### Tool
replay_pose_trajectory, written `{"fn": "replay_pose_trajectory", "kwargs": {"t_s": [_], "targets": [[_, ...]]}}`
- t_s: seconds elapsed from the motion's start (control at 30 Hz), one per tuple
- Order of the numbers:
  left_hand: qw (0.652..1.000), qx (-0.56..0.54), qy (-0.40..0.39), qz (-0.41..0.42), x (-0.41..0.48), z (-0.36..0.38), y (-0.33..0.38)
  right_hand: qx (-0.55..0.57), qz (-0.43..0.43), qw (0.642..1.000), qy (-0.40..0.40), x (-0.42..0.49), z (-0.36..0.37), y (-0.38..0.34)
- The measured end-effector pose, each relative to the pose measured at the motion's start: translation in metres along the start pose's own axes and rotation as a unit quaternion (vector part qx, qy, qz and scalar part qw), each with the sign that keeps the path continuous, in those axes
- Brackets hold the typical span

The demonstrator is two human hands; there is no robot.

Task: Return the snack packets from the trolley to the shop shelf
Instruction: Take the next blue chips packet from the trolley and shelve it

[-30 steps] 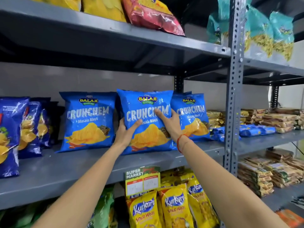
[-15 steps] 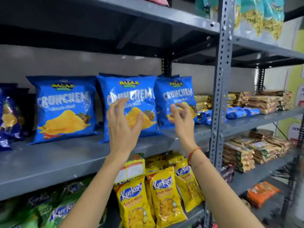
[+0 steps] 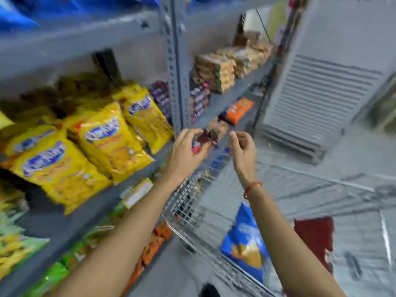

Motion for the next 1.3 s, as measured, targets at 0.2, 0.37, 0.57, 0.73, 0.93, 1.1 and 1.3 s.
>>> {"fn": "replay_pose_trajectory", "kwargs": {"t_s": [0.2, 0.37, 0.57, 0.73, 0.93, 1.1, 1.3], "targets": [[0.972, -0.052, -0.202, -0.106, -0.051, 0.134, -0.044, -0.094, 0.217, 0.968, 0.080, 0.005, -0.085, 0.154], [0.912, -0.070, -0.352, -0.198, -0.108, 0.226, -0.078, -0.200, 0.386, 0.896, 0.089, -0.026, -0.146, 0.262], [0.825, -0.076, -0.472, -0.300, -0.158, 0.305, -0.113, -0.218, 0.504, 0.832, 0.077, -0.049, -0.178, 0.352], [0.799, -0.077, -0.475, -0.361, -0.178, 0.352, -0.142, -0.107, 0.530, 0.835, 0.099, -0.037, -0.176, 0.393], [0.783, -0.142, -0.409, -0.446, -0.196, 0.388, -0.155, -0.032, 0.502, 0.854, 0.135, -0.026, -0.168, 0.422], [0.747, -0.217, -0.380, -0.501, -0.197, 0.390, -0.161, -0.009, 0.500, 0.861, 0.097, -0.012, -0.168, 0.425], [0.711, -0.289, -0.358, -0.532, -0.181, 0.375, -0.153, -0.009, 0.475, 0.877, 0.069, -0.005, -0.166, 0.393]]}}
Point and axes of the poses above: each hand's wrist, its own x-axis towards the middle knuckle, its own z-axis out of the palm, y = z × x, the point moved 1 cm from there along x, towards the middle knuckle, and after that the axes turned 14 degrees about z, right-handed, at the moved point
